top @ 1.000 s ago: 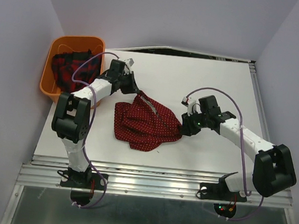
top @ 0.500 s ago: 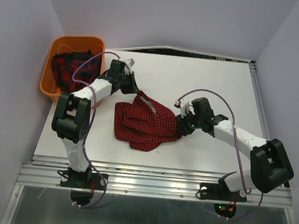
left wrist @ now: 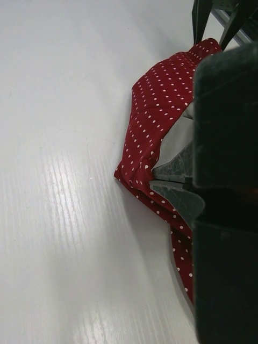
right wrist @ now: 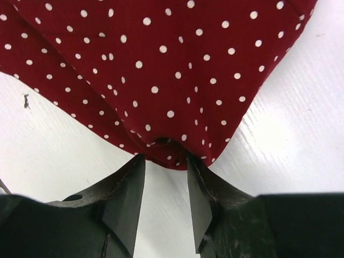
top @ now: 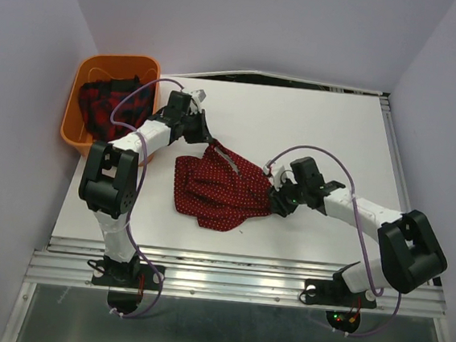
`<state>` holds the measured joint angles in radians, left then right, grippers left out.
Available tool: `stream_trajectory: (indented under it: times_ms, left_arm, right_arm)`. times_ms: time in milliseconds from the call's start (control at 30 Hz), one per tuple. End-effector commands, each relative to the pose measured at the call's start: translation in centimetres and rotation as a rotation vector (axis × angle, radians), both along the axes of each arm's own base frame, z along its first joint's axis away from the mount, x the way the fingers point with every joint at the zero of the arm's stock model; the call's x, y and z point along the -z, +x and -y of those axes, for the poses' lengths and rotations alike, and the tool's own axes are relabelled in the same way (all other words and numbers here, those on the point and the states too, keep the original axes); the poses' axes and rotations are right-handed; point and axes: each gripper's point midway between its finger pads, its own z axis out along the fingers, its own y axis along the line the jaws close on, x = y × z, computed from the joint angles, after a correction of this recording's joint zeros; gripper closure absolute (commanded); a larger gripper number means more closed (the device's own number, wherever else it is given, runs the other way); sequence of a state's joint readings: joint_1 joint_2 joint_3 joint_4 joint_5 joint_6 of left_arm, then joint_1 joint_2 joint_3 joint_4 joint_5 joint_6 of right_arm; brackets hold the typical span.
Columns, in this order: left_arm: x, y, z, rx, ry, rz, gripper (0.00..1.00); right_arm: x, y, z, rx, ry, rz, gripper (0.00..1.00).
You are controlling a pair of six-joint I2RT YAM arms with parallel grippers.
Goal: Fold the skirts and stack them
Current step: Flatten the skirt out
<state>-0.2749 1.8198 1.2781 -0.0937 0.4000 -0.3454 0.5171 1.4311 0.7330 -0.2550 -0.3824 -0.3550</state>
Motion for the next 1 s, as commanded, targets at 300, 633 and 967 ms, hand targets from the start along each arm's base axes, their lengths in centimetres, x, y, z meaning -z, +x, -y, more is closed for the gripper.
stream_trajectory:
  times_ms: [300, 633, 967]
  left_arm:
    - [-2.2, 1.4, 0.3, 0.017, 0.000, 0.079, 1.00]
    - [-2.9, 1.3, 0.1, 0.022, 0.011, 0.096, 1.00]
    - [-8.0, 2.1, -1.1, 0.087, 0.114, 0.248, 1.00]
  right_arm:
    - [0.4, 1.5, -0.9, -0.081, -0.006, 0.109, 0.58]
    - [-1.1, 5.0, -0.5, 0.072, -0.029, 0.219, 0.81]
    - [-10.0, 4.1, 0.2, 0.107, 0.022, 0.231, 0.99]
